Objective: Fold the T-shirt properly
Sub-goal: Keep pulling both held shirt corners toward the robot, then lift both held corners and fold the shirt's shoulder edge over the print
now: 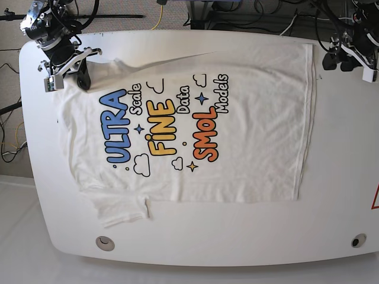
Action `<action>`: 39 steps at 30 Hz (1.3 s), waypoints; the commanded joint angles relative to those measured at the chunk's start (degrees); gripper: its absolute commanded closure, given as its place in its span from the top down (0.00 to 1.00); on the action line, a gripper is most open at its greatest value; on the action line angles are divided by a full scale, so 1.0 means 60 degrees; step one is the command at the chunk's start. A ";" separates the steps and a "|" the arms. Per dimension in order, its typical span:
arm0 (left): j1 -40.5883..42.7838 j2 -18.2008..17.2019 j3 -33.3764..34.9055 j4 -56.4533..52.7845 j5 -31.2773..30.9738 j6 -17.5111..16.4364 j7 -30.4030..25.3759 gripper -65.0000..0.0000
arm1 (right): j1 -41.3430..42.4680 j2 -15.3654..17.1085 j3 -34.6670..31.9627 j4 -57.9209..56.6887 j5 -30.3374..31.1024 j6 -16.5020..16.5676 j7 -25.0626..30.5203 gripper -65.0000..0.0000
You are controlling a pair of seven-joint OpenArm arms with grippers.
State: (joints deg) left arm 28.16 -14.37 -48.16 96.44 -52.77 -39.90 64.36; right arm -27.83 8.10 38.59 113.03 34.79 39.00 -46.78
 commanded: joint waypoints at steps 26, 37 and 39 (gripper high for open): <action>-0.0042 -0.0030 0.2510 -0.1942 -0.0208 -0.0017 -0.0419 0.61 | -0.0071 0.0138 0.0081 0.0143 0.0188 0.0042 0.0215 0.00; -0.0027 -0.0030 0.2554 -0.1913 -0.0237 -0.0017 -0.0536 0.18 | -0.0071 0.0138 0.0096 0.0143 0.0188 0.0056 0.0215 0.00; -0.0042 -0.0030 0.2569 -0.1942 -0.0223 -0.0017 -0.0536 0.00 | -0.0071 0.0138 0.0096 0.0143 0.0188 0.0056 0.0215 0.00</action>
State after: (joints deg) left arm 27.20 -14.31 -32.84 84.71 -56.07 -40.38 58.96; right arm -28.14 8.14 38.65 113.03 34.79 39.00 -46.78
